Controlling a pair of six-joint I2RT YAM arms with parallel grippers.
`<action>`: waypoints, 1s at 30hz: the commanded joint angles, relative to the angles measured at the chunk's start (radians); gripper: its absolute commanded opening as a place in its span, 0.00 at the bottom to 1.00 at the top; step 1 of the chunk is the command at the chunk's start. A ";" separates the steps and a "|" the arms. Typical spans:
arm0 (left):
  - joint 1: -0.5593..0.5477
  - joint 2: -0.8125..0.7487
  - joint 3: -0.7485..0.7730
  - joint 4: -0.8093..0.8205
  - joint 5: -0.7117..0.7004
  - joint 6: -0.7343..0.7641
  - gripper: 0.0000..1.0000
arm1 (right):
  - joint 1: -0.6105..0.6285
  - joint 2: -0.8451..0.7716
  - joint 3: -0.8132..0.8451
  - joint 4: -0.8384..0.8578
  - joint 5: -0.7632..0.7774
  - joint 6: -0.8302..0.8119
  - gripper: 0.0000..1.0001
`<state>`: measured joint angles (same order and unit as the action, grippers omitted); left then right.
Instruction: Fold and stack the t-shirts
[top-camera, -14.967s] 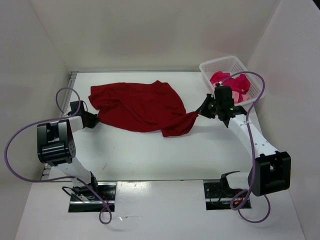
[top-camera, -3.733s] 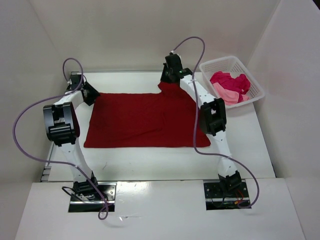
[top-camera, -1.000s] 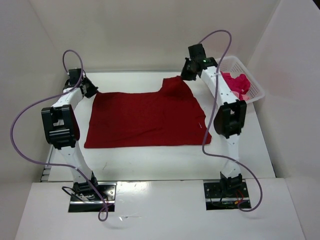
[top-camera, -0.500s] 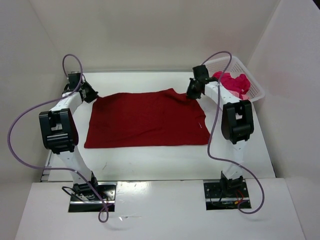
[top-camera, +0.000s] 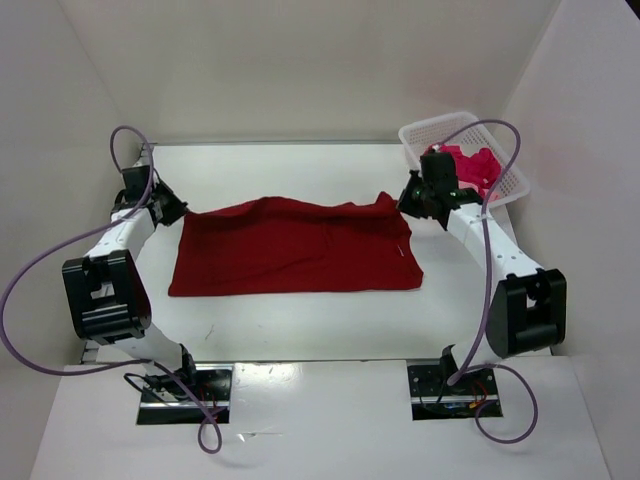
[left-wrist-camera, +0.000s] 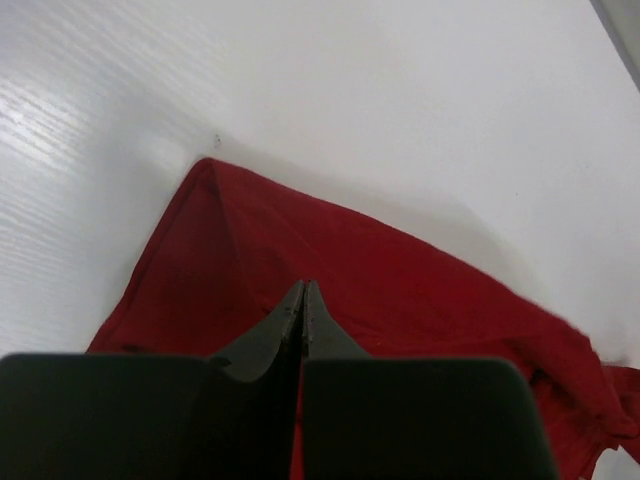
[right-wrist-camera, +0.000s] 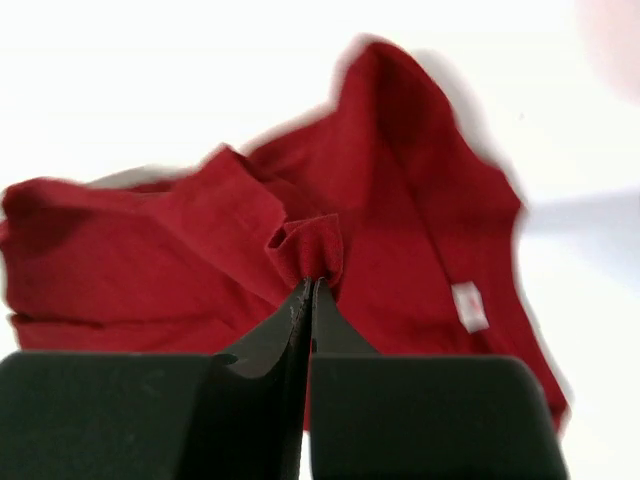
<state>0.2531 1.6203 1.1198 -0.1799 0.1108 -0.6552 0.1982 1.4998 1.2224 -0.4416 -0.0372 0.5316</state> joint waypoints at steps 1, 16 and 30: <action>0.003 -0.037 -0.043 0.011 0.006 0.029 0.02 | -0.016 -0.068 -0.102 -0.008 0.019 0.030 0.00; 0.072 -0.065 -0.121 -0.009 0.018 0.019 0.03 | -0.105 -0.279 -0.412 -0.032 -0.081 0.186 0.03; 0.072 -0.111 -0.160 -0.020 -0.026 -0.017 0.49 | -0.115 -0.428 -0.500 -0.071 -0.072 0.317 0.30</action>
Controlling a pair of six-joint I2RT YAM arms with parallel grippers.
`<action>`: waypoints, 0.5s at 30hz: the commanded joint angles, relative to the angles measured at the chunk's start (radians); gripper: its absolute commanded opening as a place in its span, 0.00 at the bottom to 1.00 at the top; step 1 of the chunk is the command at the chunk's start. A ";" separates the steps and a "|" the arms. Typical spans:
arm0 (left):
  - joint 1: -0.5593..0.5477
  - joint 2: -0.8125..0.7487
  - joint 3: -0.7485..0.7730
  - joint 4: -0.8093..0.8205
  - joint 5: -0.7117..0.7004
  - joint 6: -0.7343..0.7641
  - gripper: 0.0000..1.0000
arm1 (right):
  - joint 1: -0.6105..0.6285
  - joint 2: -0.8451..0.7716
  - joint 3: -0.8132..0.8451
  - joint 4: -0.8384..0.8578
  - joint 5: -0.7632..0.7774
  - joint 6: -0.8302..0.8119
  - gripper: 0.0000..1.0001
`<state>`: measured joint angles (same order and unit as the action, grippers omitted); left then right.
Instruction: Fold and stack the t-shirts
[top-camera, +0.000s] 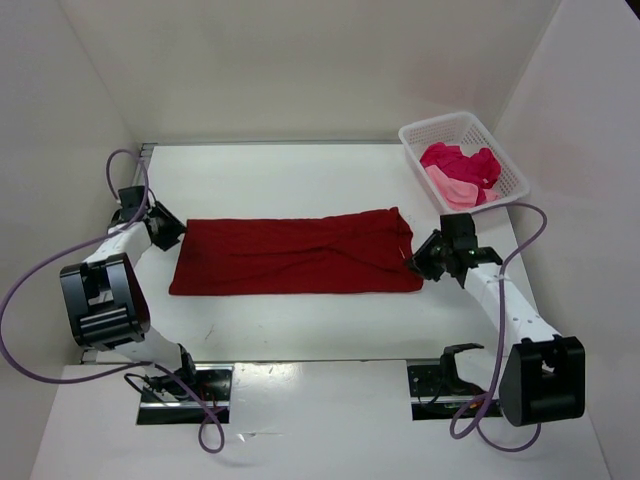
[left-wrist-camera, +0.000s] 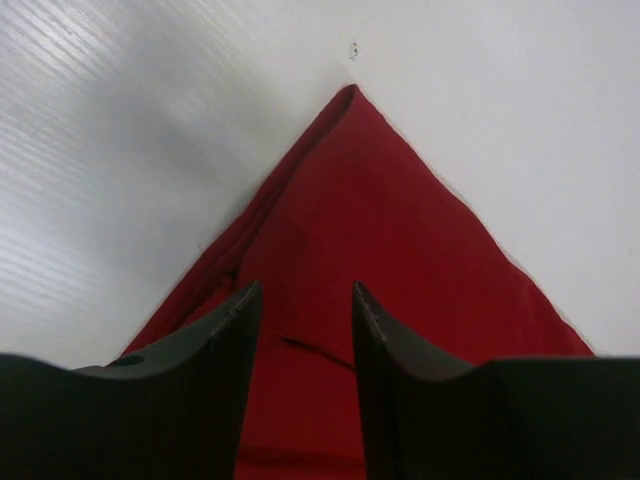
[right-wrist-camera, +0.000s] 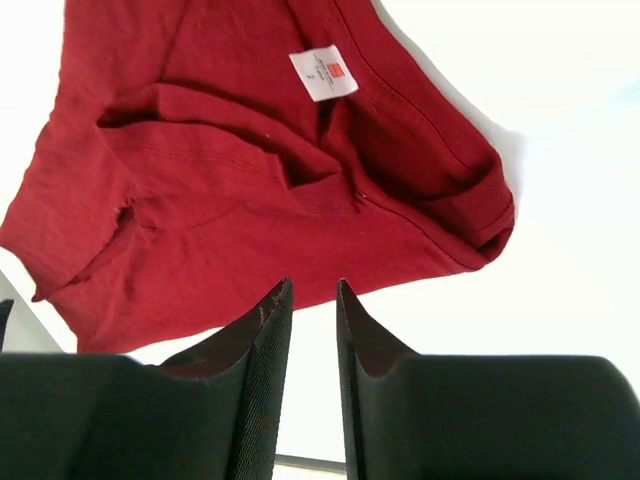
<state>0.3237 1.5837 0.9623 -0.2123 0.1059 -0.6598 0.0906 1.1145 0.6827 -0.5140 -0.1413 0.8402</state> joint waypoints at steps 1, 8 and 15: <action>0.002 -0.106 -0.002 0.013 -0.021 -0.012 0.49 | -0.008 -0.042 0.054 0.002 0.032 -0.028 0.30; -0.090 -0.050 0.029 0.051 0.060 -0.024 0.48 | 0.176 0.252 0.277 0.115 0.097 -0.215 0.00; -0.140 0.004 0.013 0.060 0.074 -0.024 0.48 | 0.285 0.493 0.460 0.197 0.086 -0.286 0.38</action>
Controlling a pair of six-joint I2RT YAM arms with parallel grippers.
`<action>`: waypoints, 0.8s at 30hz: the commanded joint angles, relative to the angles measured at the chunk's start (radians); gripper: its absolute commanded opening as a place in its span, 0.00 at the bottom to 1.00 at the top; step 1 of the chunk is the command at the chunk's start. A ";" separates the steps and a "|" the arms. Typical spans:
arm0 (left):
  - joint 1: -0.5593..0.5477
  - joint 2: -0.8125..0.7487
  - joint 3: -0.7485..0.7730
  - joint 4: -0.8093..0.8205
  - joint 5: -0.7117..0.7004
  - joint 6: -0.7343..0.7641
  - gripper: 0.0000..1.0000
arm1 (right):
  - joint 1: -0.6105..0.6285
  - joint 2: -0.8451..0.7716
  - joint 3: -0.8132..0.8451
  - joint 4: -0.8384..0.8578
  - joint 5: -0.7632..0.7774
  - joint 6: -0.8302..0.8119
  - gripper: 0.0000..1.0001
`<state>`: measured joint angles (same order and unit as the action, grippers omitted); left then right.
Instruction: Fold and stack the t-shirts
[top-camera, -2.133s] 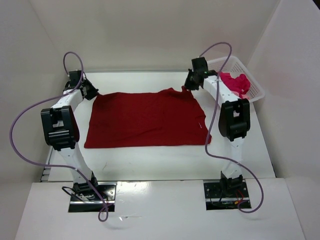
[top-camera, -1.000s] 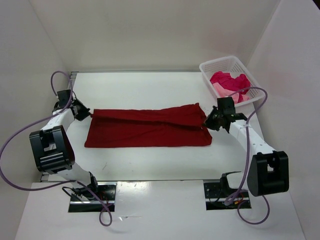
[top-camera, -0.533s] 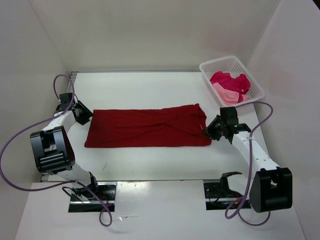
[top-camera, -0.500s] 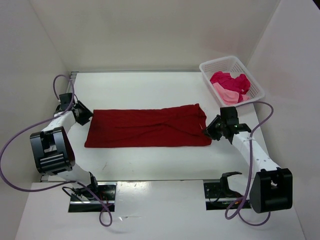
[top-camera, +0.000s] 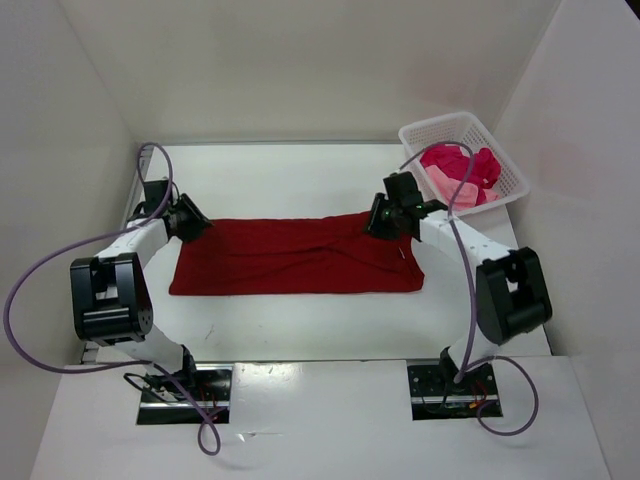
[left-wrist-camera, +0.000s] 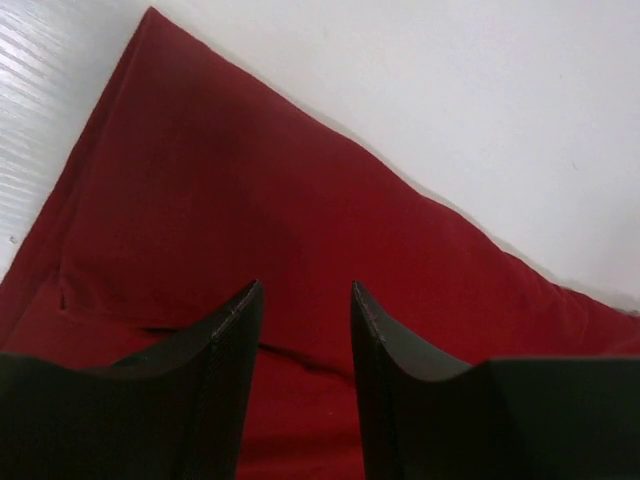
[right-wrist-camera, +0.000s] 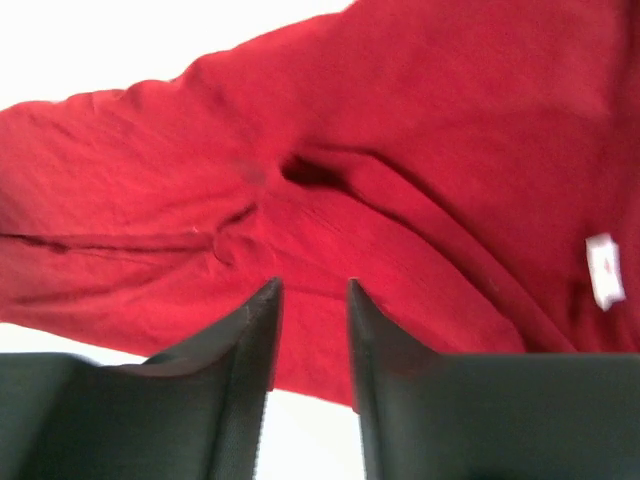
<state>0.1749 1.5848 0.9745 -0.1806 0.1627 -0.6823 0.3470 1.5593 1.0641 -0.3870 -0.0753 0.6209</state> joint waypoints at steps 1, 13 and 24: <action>0.009 0.003 0.001 0.039 0.026 -0.011 0.48 | 0.029 0.073 0.111 0.069 0.037 -0.081 0.44; 0.000 -0.035 -0.052 0.040 0.035 -0.002 0.48 | 0.084 0.323 0.257 0.034 0.075 -0.141 0.58; 0.000 -0.054 -0.062 0.049 0.044 -0.011 0.48 | 0.112 0.377 0.301 0.019 0.094 -0.141 0.29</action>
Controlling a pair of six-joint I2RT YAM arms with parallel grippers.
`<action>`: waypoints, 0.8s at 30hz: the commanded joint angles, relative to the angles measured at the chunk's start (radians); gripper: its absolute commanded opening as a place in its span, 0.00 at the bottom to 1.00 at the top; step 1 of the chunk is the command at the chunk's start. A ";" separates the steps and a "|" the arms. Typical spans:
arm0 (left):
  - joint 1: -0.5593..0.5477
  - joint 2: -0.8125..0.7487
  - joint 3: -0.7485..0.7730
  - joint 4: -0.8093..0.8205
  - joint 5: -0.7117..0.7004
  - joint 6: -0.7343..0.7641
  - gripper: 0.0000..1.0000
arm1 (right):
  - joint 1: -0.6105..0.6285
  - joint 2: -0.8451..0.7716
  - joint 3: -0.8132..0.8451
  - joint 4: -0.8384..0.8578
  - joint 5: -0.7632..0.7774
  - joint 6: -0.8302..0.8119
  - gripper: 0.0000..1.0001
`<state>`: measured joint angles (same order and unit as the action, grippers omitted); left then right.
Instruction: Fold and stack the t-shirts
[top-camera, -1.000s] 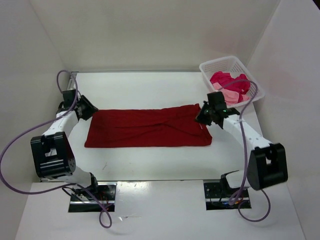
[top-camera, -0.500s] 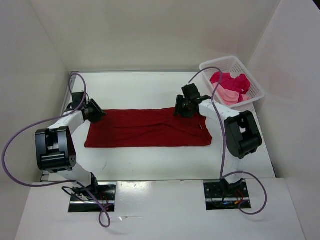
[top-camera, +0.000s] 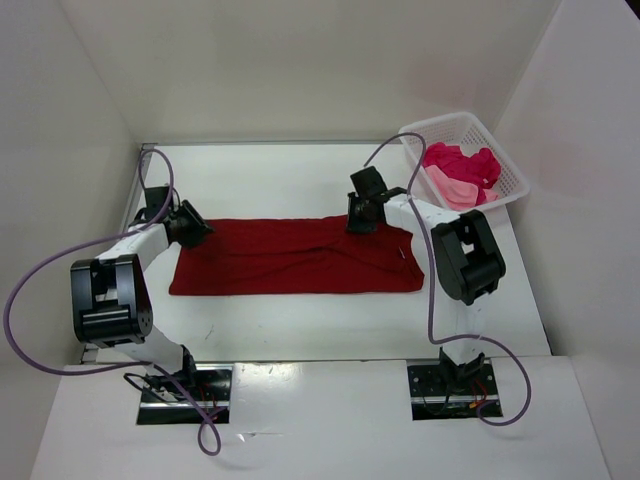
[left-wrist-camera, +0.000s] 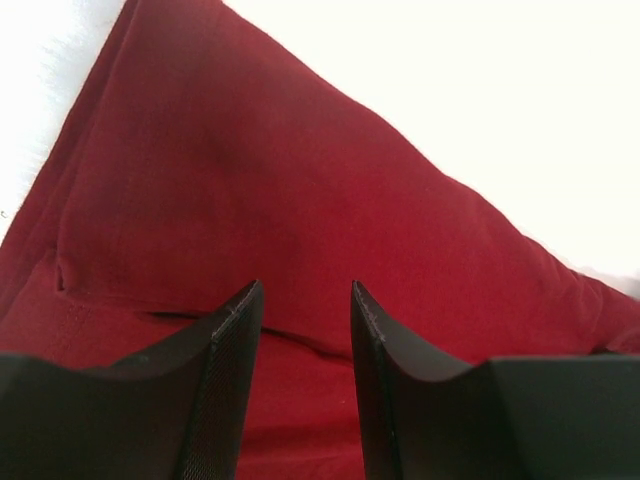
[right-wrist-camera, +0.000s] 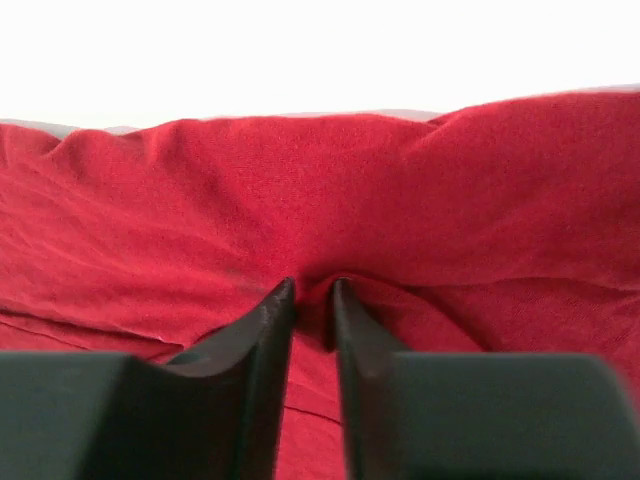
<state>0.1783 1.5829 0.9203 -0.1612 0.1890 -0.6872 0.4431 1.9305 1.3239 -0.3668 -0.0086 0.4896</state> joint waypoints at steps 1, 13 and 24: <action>-0.003 -0.052 -0.008 0.029 0.018 -0.006 0.48 | 0.016 -0.007 0.041 -0.012 0.027 -0.009 0.26; -0.003 -0.052 -0.008 0.038 0.018 -0.015 0.48 | 0.083 -0.198 -0.141 -0.032 -0.050 0.093 0.00; -0.003 -0.052 0.002 0.038 0.027 -0.025 0.48 | 0.207 -0.314 -0.241 -0.057 -0.079 0.239 0.00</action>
<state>0.1783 1.5616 0.9199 -0.1535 0.2005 -0.7040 0.6086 1.6547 1.1172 -0.4149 -0.0673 0.6590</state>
